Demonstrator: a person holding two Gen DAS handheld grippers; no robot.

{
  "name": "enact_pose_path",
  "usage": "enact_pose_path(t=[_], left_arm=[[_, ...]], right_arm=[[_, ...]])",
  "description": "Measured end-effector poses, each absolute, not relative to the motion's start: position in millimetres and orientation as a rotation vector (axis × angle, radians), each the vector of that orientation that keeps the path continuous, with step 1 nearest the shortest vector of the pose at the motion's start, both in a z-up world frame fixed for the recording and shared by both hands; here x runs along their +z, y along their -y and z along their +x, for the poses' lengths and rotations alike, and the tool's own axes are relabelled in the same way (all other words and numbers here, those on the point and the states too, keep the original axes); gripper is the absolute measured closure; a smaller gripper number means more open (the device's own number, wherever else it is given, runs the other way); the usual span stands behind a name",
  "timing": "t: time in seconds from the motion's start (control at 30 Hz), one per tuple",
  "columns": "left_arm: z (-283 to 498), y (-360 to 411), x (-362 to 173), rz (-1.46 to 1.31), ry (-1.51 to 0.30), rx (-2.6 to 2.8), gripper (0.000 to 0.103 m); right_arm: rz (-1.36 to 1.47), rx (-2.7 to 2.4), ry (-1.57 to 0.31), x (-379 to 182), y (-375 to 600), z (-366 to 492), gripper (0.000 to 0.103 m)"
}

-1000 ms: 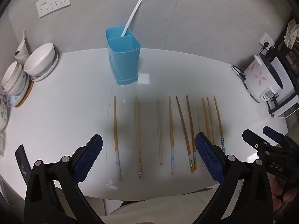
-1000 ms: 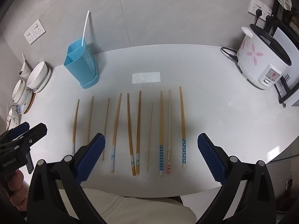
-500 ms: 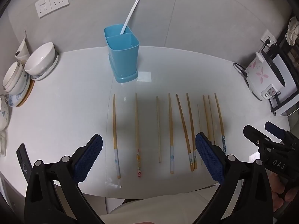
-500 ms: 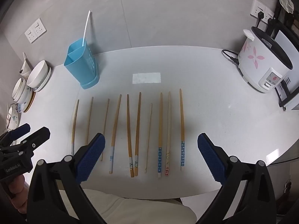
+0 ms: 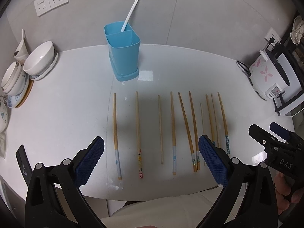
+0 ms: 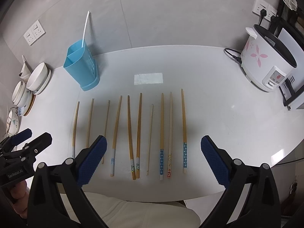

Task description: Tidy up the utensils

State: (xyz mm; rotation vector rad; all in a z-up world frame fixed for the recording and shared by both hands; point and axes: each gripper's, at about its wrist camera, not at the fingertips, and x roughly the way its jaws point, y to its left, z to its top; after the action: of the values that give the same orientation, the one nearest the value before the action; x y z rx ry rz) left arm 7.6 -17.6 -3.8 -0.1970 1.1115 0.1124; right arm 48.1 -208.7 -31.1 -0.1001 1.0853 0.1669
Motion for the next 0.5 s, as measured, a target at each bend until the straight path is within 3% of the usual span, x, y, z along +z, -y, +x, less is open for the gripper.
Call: enact_pose_path(t=[0.5], left_arm=[[3.0, 19.3, -1.6, -0.186, -1.102, 0.101, 0.006]], right_arm=[[-0.102, 0.163, -1.086, -29.9, 209.0, 46.9, 0.008]])
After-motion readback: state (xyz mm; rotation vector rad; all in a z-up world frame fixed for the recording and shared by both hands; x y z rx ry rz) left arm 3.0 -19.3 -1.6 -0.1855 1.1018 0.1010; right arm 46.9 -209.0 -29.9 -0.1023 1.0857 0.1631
